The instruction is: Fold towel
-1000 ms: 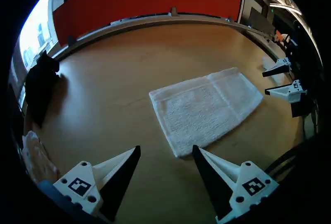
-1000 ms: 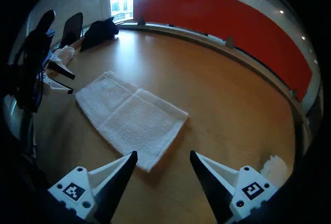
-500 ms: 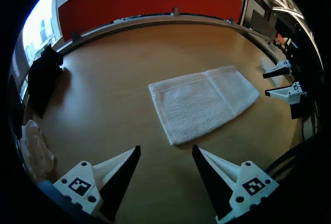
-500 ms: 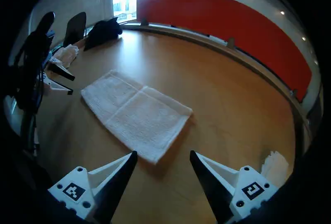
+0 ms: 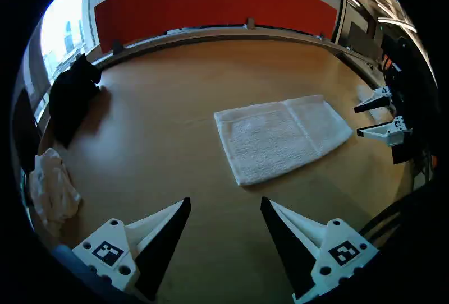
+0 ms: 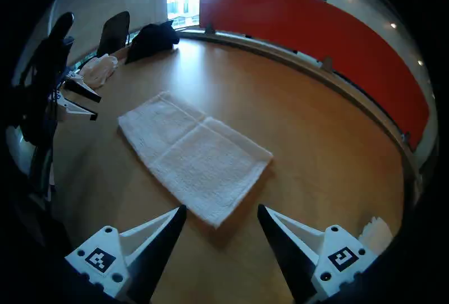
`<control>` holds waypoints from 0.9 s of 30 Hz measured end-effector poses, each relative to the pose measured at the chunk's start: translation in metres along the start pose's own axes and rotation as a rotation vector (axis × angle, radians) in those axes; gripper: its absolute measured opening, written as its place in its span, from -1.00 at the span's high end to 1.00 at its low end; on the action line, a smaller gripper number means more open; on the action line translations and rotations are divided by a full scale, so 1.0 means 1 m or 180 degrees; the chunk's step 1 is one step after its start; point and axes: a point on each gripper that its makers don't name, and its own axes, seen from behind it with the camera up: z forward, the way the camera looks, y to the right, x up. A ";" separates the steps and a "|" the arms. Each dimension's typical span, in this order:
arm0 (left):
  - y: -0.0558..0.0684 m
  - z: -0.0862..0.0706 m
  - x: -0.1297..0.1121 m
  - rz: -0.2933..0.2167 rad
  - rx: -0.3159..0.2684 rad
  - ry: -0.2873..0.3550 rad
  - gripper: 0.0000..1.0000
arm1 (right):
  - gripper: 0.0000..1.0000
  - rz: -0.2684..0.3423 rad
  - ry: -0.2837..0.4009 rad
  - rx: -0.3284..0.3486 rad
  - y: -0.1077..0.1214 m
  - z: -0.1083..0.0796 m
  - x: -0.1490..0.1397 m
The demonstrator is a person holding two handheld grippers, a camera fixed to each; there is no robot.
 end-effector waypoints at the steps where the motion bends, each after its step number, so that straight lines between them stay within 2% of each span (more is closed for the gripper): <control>1: -0.001 -0.002 -0.001 -0.0021 0.0017 0.0008 -0.85 | -0.97 -0.0021 -0.0012 0.0011 0.000 0.000 -0.001; 8: -0.008 -0.016 -0.008 -0.0188 0.0106 0.0095 -0.85 | -0.96 -0.0146 -0.0074 0.0070 -0.002 0.001 -0.005; 17: -0.018 -0.028 -0.015 -0.0328 0.0224 0.0191 -0.85 | -0.90 -0.0199 -0.0108 0.0158 -0.004 0.004 -0.005; 27: -0.029 -0.037 -0.025 -0.0400 0.0361 0.0303 -0.85 | -0.62 -0.0298 -0.0210 0.0230 -0.006 0.009 -0.012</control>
